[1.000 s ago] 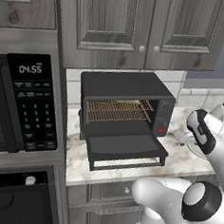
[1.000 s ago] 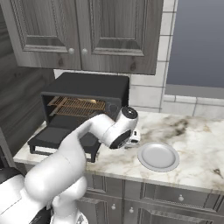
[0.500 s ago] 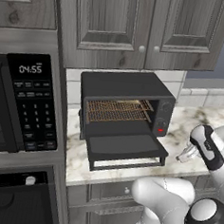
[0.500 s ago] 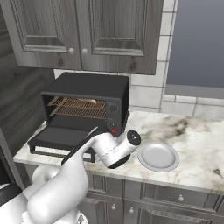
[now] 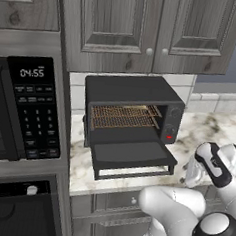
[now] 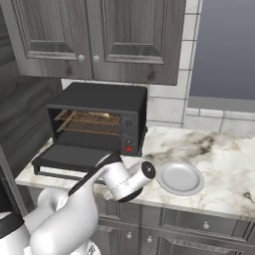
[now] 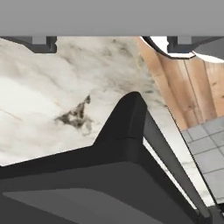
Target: Pull the toaster oven rack outwards. Pick up the baguette from the plate and place it on the toaster oven rack. Close the toaster oven door fully and set the temperature to the lowest setting.
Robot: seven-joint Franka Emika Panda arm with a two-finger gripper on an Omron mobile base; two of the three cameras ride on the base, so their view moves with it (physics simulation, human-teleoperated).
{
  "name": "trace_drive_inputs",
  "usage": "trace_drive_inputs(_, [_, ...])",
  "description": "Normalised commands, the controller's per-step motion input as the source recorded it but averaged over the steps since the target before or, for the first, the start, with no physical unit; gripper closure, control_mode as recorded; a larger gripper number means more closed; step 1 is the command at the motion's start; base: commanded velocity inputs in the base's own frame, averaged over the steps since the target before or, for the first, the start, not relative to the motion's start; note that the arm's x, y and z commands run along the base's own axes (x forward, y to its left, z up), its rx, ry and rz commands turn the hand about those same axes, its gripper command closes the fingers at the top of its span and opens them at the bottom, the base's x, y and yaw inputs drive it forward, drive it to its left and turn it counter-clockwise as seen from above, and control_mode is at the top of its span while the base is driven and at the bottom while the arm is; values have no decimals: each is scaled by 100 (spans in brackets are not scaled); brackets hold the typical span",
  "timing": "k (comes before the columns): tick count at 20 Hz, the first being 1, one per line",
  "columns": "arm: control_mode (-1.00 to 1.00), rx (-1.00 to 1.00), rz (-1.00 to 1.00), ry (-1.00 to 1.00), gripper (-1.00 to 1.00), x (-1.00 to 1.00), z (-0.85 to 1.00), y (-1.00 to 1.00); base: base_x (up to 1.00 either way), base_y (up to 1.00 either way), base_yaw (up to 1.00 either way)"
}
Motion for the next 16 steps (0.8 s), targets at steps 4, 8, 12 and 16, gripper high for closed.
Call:
trace_drive_inputs(4, [-100, 0, 17, -1, -100, -1, -31, 0, 0, 0, 0])
trace_drive_inputs(8, [-100, 9, 6, -2, -100, 2, -8, 0, 0, 0, 0])
trace_drive_inputs(12, [-100, 25, 2, 0, -100, 8, 0, 0, 0, 0, 0])
trace_drive_inputs(16, [-100, 33, 0, 0, -100, 22, 0, 0, 0, 0, 0])
